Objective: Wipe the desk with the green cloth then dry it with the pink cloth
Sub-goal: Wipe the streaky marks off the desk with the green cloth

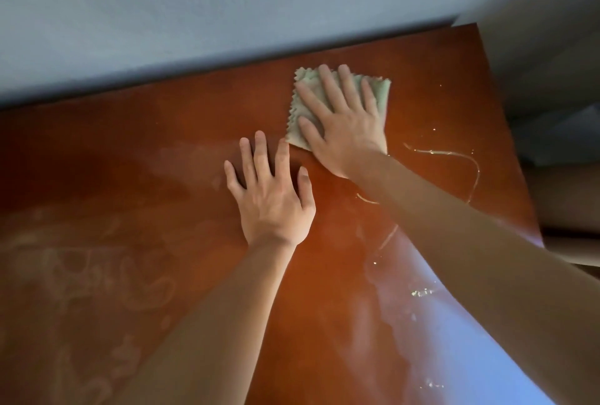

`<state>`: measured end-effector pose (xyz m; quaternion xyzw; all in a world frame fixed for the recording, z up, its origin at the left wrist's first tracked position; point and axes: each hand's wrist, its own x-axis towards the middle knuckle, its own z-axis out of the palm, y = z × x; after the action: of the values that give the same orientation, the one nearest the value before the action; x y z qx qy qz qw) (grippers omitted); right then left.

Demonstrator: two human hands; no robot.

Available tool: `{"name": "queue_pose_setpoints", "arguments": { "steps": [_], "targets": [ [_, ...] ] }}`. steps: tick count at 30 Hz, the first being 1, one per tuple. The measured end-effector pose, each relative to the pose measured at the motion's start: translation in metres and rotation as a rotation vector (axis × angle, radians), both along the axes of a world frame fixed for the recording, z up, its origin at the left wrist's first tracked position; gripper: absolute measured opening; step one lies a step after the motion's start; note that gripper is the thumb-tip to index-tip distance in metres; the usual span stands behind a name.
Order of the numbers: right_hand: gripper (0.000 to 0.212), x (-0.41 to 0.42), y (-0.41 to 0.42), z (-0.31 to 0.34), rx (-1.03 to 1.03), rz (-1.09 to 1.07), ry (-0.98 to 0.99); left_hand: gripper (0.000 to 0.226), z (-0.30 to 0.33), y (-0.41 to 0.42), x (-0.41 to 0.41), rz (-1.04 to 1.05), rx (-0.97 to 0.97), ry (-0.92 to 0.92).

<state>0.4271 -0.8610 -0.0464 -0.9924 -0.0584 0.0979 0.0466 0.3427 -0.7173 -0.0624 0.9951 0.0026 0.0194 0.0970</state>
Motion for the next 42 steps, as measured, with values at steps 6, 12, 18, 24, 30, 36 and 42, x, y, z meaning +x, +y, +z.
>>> {"name": "queue_pose_setpoints", "arguments": {
  "steps": [6,12,18,24,30,36,42],
  "targets": [
    [0.063,0.016,-0.076,0.003,-0.011,-0.104,0.031,0.057,0.000,0.001,0.000,0.000,0.003,-0.027],
    [0.063,0.014,-0.087,0.005,-0.015,-0.302,0.044,0.056,0.001,-0.001,-0.001,0.002,0.002,-0.028],
    [0.063,-0.020,-0.019,-0.004,0.000,0.044,-0.002,0.058,-0.001,0.002,-0.001,-0.006,0.012,-0.015],
    [0.062,0.005,-0.126,0.005,-0.030,-0.167,0.039,0.059,-0.001,0.002,0.000,-0.001,0.008,-0.030],
    [0.061,-0.018,-0.106,0.005,0.025,-0.355,0.015,0.057,-0.002,0.002,-0.001,-0.002,0.016,-0.048],
    [0.061,-0.052,-0.060,0.000,0.069,-0.160,0.010,0.057,-0.002,0.003,-0.001,-0.002,0.022,-0.027],
    [0.062,-0.009,-0.165,0.007,-0.002,-0.414,0.047,0.056,-0.001,0.002,-0.001,0.001,0.001,-0.024]
  ]
}}
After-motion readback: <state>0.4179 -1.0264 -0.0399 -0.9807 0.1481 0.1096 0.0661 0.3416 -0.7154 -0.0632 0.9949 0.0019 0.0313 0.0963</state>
